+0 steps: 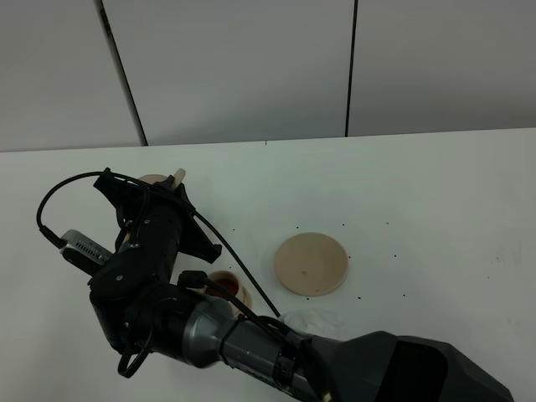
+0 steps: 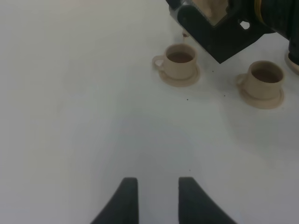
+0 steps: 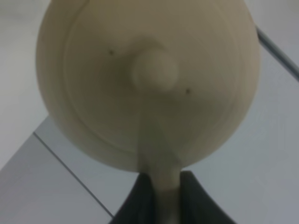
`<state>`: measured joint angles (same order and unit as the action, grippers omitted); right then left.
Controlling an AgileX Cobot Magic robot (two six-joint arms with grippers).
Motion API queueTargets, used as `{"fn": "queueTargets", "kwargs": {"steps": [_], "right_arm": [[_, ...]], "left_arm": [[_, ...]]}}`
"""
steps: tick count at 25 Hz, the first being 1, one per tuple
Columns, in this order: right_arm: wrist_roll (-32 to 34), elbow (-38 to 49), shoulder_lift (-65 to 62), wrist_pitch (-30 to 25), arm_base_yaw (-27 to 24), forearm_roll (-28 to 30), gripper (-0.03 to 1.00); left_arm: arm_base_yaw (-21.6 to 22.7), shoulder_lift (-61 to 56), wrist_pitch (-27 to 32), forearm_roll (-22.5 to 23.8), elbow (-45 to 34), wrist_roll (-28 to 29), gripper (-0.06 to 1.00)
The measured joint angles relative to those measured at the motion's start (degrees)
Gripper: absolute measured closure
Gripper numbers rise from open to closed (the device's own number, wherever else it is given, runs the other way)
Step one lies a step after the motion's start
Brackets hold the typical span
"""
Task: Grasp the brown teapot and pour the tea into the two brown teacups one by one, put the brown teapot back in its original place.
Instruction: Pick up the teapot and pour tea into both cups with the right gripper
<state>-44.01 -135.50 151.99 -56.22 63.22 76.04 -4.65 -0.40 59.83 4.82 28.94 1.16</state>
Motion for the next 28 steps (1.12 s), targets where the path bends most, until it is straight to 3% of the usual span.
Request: {"fn": "queueTargets", "kwargs": {"steps": [28], "right_arm": [[0.05,0.0,0.0,0.19,0.0,-0.36,0.88]], "left_arm": [[0.0,0.0,0.0,0.0,0.0,-0.06,0.66]]}}
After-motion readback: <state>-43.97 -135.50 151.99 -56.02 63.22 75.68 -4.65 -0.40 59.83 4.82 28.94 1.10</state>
